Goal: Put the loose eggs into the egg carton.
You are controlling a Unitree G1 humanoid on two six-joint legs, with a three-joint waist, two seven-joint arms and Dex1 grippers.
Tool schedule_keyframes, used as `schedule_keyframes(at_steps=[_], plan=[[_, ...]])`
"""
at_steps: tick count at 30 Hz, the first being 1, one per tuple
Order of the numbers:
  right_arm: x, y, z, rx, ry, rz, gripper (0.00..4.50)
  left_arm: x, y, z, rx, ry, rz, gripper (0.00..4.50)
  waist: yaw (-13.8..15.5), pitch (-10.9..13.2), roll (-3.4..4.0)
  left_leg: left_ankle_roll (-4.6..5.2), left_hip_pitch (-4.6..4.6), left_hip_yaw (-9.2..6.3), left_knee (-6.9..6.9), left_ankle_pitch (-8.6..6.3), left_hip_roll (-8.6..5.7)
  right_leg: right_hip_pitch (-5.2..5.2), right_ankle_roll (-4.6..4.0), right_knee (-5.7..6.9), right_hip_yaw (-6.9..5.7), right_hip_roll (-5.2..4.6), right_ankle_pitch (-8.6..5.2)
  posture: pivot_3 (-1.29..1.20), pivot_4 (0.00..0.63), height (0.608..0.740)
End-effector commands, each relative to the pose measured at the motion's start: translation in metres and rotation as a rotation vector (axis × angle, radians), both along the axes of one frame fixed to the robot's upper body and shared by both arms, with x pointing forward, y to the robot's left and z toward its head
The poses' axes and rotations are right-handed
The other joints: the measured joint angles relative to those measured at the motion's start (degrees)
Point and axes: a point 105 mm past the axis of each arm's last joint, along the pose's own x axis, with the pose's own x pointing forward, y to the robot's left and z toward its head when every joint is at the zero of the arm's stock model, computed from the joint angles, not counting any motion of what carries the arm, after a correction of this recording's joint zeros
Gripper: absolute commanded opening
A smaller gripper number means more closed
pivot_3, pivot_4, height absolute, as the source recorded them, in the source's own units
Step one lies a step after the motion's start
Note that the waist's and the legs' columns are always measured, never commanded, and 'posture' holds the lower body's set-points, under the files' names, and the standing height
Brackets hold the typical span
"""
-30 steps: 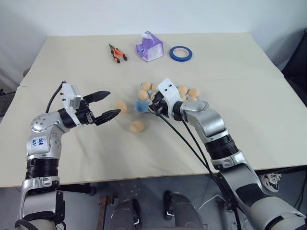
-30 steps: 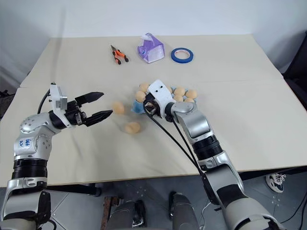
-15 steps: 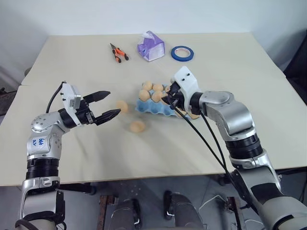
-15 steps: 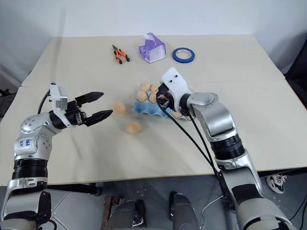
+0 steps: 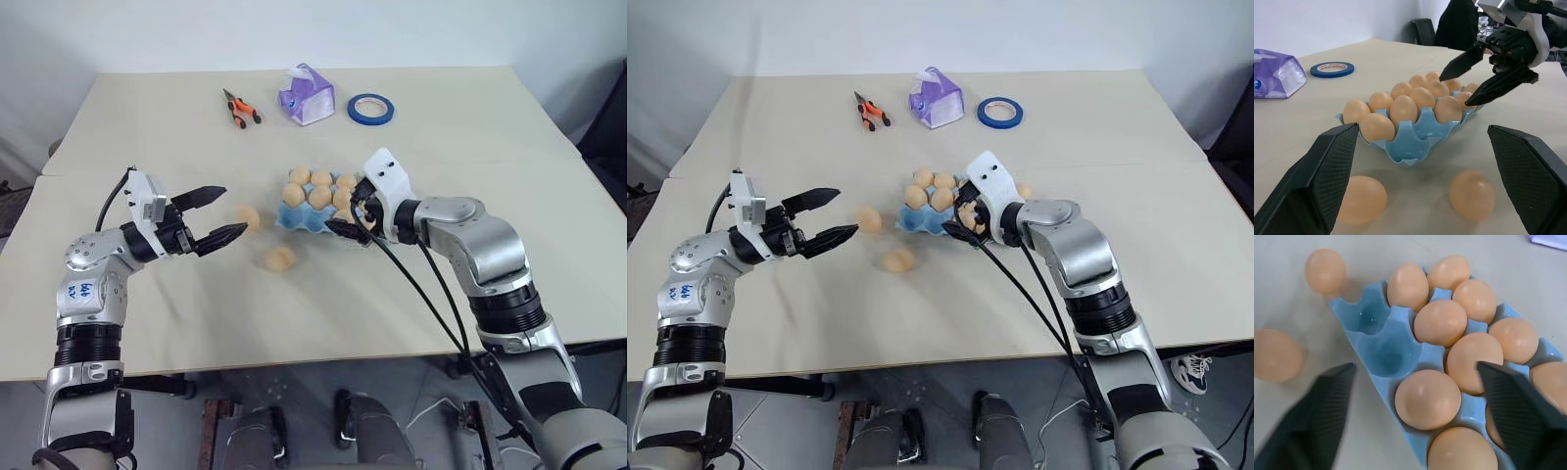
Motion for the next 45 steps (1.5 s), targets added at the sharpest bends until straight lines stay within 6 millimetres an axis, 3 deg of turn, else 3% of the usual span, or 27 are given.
schedule_keyframes(at_steps=[1, 7, 12, 18, 26, 34, 39, 45], plan=[[-0.012, -0.004, 0.022, 0.035, -0.053, 0.05, 4.44, -0.006, 0.001, 0.012, -0.011, -0.044, -0.004, 4.5, 0.02, 0.0, 0.0, 0.0, 0.0, 0.0, 0.0, 0.0, 0.0, 0.0, 0.0, 0.0, 0.0, 0.0, 0.0, 0.0, 0.15, 0.74], [-0.039, -0.017, 0.034, 0.097, -0.044, 0.168, 4.44, -0.019, 0.012, 0.007, -0.014, -0.016, 0.045, 4.5, 0.05, 0.0, 0.0, 0.04, -0.03, -0.02, -0.02, -0.04, 0.01, 0.01, 0.01, 0.04, 0.0, 0.01, 0.0, 0.0, 0.15, 0.74], [-0.062, -0.038, 0.028, 0.065, -0.111, 0.278, 4.44, -0.032, 0.033, -0.007, -0.011, 0.026, 0.151, 4.5, 0.26, 0.0, -0.01, 0.09, 0.01, -0.03, -0.02, -0.1, 0.01, 0.04, 0.01, -0.15, -0.01, 0.0, 0.0, 0.0, 0.15, 0.74], [-0.084, -0.061, 0.008, 0.086, -0.206, 0.384, 4.44, -0.052, 0.058, -0.037, -0.002, 0.107, 0.284, 4.5, 0.68, 0.0, -0.02, 0.08, 0.2, -0.03, -0.02, -0.42, 0.02, 0.2, 0.0, -0.15, -0.01, 0.0, 0.0, 0.0, 0.15, 0.74], [-0.101, -0.074, -0.005, 0.156, -0.209, 0.475, 4.44, -0.079, 0.071, -0.078, -0.002, 0.196, 0.396, 4.5, 1.47, 0.0, -0.02, 0.1, 0.33, -0.07, 0.02, -0.51, 0.07, 0.33, -0.06, -0.26, 0.02, -0.04, 0.01, 0.0, 0.15, 0.74], [-0.095, -0.078, -0.009, 0.135, -0.204, 0.454, 4.44, -0.069, 0.033, -0.07, -0.004, 0.147, 0.336, 4.5, 1.87, 0.0, -0.02, 0.14, 0.29, -0.12, -0.06, -0.53, 0.03, 0.35, -0.08, -0.4, 0.01, -0.15, 0.0, 0.0, 0.15, 0.74], [-0.095, -0.076, -0.01, 0.129, -0.204, 0.447, 4.44, -0.055, -0.024, -0.055, -0.066, 0.101, 0.222, 4.5, 2.04, 0.0, -0.02, 0.14, 0.29, -0.11, -0.04, -0.53, 0.01, 0.37, -0.05, -0.4, -0.02, -0.14, 0.02, 0.0, 0.15, 0.74], [-0.094, -0.075, -0.011, 0.13, -0.207, 0.424, 4.44, -0.028, -0.072, -0.059, -0.071, 0.119, 0.211, 4.5, 2.45, 0.0, -0.02, 0.16, 0.31, -0.07, 0.06, -0.53, 0.01, 0.42, -0.01, -0.32, -0.02, -0.07, 0.04, 0.0, 0.15, 0.74]])
